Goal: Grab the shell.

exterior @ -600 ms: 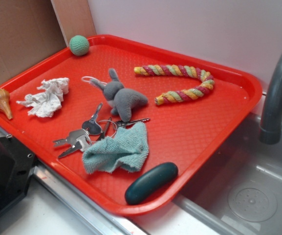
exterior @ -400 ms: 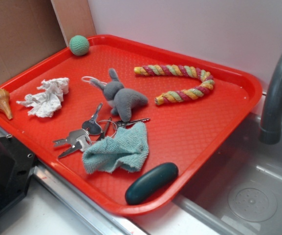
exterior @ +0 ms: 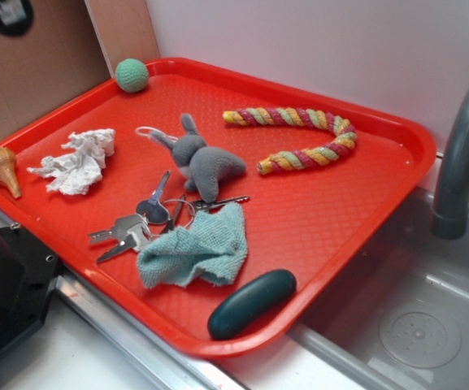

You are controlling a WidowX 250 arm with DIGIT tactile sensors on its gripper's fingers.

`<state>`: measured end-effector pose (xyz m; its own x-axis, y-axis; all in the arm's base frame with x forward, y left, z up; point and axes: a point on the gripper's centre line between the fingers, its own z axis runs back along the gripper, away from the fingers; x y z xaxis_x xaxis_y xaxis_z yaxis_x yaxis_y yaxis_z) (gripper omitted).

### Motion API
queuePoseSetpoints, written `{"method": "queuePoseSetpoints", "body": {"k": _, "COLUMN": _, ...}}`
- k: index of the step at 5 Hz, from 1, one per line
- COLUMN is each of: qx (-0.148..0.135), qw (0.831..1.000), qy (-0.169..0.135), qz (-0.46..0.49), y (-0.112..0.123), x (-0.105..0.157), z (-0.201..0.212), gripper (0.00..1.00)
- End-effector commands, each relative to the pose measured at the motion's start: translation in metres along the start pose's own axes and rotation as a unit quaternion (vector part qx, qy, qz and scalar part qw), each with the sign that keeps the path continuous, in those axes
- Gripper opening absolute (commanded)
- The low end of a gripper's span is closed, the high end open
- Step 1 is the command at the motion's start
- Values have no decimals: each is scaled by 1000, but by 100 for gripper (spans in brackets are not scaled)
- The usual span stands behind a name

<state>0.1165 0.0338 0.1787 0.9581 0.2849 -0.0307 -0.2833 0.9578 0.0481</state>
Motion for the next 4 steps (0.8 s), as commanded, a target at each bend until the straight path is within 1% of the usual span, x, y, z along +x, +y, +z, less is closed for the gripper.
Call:
{"method": "queuePoseSetpoints", "body": {"k": 1, "qx": 55, "qw": 968, "qy": -28, "qz": 244, "y": 96, "x": 7, "z": -74, "gripper": 100}}
{"method": "queuePoseSetpoints", "body": {"k": 2, "qx": 65, "qw": 955, "qy": -36, "qz": 288, "y": 112, "x": 6, "z": -106, "gripper": 100}}
{"method": "queuePoseSetpoints", "body": {"k": 3, "qx": 54, "qw": 963, "qy": -36, "qz": 261, "y": 120, "x": 17, "z": -123, "gripper": 100}}
{"method": "queuePoseSetpoints", "body": {"k": 4, "qx": 53, "qw": 973, "qy": -38, "qz": 223, "y": 112, "x": 35, "z": -135, "gripper": 100}}
